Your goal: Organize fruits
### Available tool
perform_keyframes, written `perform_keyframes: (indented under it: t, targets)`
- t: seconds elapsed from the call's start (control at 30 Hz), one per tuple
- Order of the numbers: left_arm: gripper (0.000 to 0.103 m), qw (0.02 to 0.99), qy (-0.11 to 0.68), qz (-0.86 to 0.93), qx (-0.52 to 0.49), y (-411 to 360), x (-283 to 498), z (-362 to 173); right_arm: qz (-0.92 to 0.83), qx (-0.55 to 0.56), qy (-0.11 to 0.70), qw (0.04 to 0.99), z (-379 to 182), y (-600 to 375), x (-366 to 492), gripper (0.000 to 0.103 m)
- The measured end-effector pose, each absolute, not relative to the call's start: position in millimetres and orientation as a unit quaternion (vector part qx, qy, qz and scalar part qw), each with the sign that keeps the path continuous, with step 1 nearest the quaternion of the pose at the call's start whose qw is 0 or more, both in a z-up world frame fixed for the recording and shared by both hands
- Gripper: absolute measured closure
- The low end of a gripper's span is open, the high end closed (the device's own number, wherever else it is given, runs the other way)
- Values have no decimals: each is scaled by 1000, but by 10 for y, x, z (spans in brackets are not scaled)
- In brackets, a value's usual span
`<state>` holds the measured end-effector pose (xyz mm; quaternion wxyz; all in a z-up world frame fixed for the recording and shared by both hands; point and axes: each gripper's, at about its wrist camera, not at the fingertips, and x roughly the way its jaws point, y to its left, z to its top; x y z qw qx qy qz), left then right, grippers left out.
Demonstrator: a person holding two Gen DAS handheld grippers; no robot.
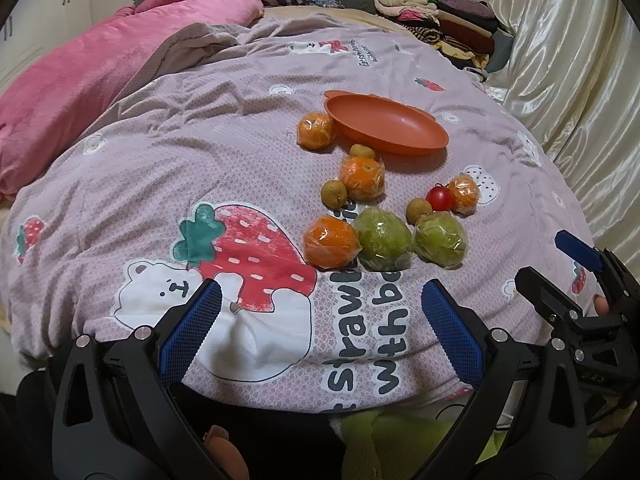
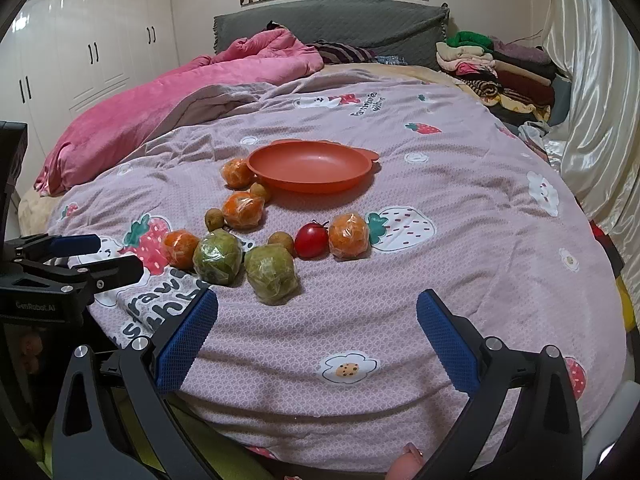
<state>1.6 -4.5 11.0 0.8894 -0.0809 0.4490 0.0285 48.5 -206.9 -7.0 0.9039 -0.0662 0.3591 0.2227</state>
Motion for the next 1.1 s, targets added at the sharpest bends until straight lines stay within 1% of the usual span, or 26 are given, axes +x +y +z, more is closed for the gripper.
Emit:
perform_keyframes:
  t: [0.37, 0.7, 0.73, 0.77, 0.83, 0.9, 0.93, 0.97, 1.0, 1.07, 1.1]
  targets:
    - [9, 887, 454, 27, -85, 51, 73, 20, 232, -70, 372, 896, -129, -2017, 568, 4]
    - [9, 883, 466, 8, -55, 86, 267, -111, 247, -85, 390, 883, -256, -1890, 763, 4]
    - [12, 882, 469, 2, -52, 75, 298, -128, 247, -89, 390, 883, -269, -1878, 780, 4]
    - [18, 881, 470, 0, -49, 67, 317, -137, 248, -91, 391, 882, -281, -1870, 795, 4]
    - [23, 881, 471, -7, -41, 46, 359, -156, 251, -93, 394, 880, -299, -1854, 817, 4]
    - [27, 880, 474, -14, -39, 44, 407, -174, 253, -96, 396, 878, -317, -1839, 830, 4]
    - [34, 879, 476, -17, -39, 48, 432, -184, 255, -97, 396, 877, -324, -1830, 838, 4]
    - [38, 878, 477, -24, -40, 50, 457, -191, 256, -97, 396, 877, -329, -1822, 844, 4]
    - [39, 876, 479, -28, -40, 50, 476, -195, 258, -97, 396, 876, -334, -1817, 852, 4]
    - [47, 874, 483, -37, -39, 45, 513, -212, 259, -96, 399, 874, -349, -1815, 882, 4]
    - [48, 873, 484, -41, -40, 46, 529, -219, 260, -95, 400, 874, -351, -1809, 894, 4]
